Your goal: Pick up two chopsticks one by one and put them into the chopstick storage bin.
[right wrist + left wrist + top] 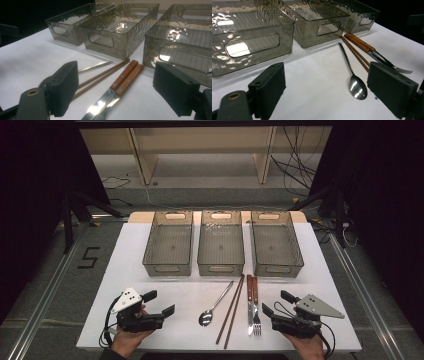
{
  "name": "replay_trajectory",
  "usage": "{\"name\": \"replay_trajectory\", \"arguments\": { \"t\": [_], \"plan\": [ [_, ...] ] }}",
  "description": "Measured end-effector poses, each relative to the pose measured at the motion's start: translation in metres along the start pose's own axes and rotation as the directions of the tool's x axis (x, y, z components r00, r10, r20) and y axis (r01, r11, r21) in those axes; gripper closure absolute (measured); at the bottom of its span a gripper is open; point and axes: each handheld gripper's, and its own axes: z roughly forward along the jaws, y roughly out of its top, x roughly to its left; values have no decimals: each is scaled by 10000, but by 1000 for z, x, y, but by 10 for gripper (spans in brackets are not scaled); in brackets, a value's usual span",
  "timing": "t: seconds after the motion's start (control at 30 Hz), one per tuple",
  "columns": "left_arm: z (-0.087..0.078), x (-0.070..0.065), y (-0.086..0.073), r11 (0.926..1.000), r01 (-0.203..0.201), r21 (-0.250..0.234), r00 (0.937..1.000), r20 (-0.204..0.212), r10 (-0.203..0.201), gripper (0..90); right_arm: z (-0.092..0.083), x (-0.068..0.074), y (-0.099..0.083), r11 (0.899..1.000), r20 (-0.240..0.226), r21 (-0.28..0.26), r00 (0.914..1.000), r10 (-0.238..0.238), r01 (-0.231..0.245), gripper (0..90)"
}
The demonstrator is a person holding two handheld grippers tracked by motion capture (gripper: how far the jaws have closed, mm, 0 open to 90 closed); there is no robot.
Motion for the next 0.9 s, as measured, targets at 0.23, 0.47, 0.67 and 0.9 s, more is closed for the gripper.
{"name": "replay_trajectory", "arguments": {
  "t": [0.23,0.47,0.67,0.9],
  "plan": [
    [2,0,0,9997,74,213,9999,-80,-72,147,1,1,0,10000,143,83,9999,-21,19,213],
    [8,-5,5,9948,209,1002,9994,-290,-181,151,2,1,2,9989,265,457,9996,48,-61,215],
    [13,-16,13,9881,295,1510,9994,-205,-267,154,2,1,4,9984,284,560,9996,-32,16,215],
    [22,-37,23,9739,244,2255,9997,42,-260,162,2,1,5,9966,256,829,9997,-38,17,221]
  ]
}}
